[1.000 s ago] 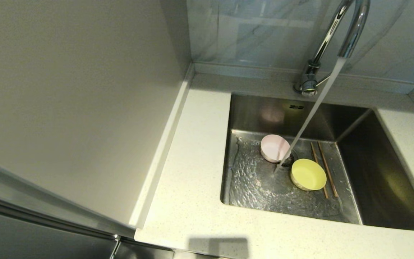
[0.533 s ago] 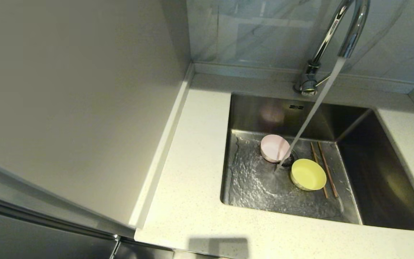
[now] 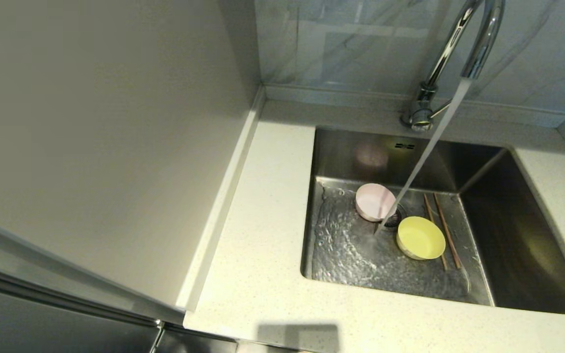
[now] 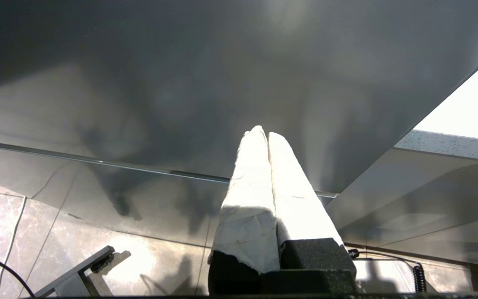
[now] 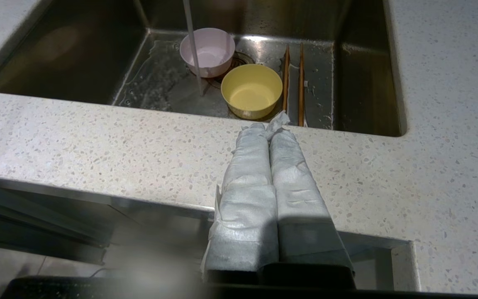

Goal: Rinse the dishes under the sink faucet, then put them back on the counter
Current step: Wait for the water to rinse the bowl

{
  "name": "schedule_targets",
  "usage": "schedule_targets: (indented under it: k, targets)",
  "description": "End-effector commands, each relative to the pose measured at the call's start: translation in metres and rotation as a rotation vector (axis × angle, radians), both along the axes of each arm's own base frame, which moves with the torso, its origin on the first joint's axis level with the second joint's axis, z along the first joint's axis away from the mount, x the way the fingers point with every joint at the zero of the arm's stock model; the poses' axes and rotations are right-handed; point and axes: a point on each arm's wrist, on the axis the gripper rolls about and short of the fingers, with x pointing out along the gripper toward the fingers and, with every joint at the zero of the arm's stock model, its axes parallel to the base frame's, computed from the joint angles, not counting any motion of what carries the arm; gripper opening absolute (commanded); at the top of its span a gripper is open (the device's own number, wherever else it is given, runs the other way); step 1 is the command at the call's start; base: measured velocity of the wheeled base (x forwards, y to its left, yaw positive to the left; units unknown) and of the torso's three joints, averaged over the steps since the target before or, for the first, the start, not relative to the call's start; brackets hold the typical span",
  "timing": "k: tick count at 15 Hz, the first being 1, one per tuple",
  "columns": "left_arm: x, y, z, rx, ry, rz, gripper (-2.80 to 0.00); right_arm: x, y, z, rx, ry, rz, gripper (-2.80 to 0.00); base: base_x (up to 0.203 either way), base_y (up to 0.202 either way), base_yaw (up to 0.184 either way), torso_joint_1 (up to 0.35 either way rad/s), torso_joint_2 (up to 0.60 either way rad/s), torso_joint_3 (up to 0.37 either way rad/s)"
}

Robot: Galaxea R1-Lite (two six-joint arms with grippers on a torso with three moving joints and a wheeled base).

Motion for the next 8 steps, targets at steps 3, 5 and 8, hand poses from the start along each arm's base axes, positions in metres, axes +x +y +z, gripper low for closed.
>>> schedule_targets:
  k: [3, 5, 8]
  targets:
    - [-0.0002, 0.0000, 0.0000, 0.000, -0.003, 0.000, -2.80, 0.0002, 0.0000, 0.0001, 0.000, 0.002, 0.000, -2.80, 0.000, 0.000, 0.000, 0.000, 0.00, 0.000]
    - [-0.0002, 0.0000, 0.0000, 0.000, -0.003, 0.000, -2.80, 0.0002, 0.0000, 0.0001, 0.000, 0.002, 0.000, -2.80, 0.000, 0.000, 0.000, 0.000, 0.00, 0.000]
    - [-0.0002, 0.0000, 0.0000, 0.000, -0.003, 0.000, -2.80, 0.0002, 0.0000, 0.0001, 0.000, 0.002, 0.000, -2.80, 0.000, 0.000, 0.000, 0.000, 0.00, 0.000]
